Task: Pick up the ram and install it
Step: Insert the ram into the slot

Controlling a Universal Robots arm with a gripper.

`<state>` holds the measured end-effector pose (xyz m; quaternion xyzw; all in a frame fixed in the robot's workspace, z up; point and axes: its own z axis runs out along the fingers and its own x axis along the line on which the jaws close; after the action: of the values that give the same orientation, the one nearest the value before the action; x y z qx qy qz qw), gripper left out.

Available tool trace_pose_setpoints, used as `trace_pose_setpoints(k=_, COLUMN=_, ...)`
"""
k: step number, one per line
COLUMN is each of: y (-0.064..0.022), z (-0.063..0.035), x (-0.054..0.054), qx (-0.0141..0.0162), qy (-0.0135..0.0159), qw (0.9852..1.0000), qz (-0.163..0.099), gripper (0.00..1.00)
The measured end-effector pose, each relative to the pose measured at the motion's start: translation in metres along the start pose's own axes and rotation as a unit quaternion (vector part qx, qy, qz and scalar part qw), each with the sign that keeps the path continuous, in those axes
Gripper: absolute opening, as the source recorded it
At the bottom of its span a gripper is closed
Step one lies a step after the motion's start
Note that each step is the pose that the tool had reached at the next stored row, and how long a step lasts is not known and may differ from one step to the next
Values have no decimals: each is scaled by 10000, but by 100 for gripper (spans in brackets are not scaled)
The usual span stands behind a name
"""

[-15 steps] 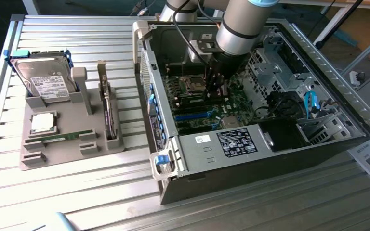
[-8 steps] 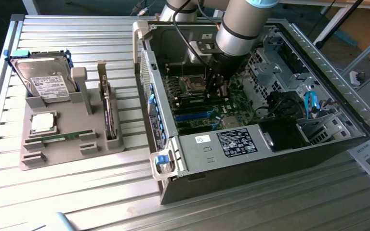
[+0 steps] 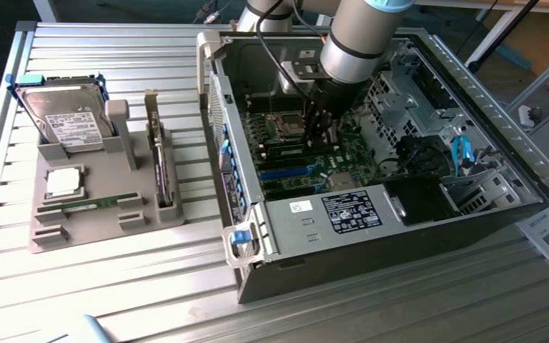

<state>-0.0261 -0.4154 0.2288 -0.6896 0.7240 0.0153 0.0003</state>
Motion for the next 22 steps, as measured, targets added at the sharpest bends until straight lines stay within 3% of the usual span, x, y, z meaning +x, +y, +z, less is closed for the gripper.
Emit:
trace_pose_setpoints(k=3, y=0, z=-14, x=0, qx=0, qy=6, qw=10000, qz=0, gripper=22)
trace_pose_setpoints(k=6, y=3, z=-166, x=-4, qx=0, qy=10, qw=10000, qz=1, gripper=22)
trace_pose_setpoints(k=10, y=4, z=-248, x=-8, qx=1, qy=10, qw=10000, qz=0, gripper=22)
trace_pose_setpoints(k=11, y=5, z=-286, x=-10, qx=1, qy=9, qw=10000, qz=0, gripper=14)
trace_pose_setpoints(k=13, y=7, z=-349, x=-10, qx=0, qy=10, qw=10000, qz=-9, gripper=10)
trace_pose_setpoints(k=16, y=7, z=-353, x=-10, qx=-7, qy=18, qw=9994, qz=-352, gripper=10)
trace_pose_setpoints(k=22, y=-95, z=-355, x=-15, qx=-37, qy=19, qw=9993, qz=-383, gripper=10)
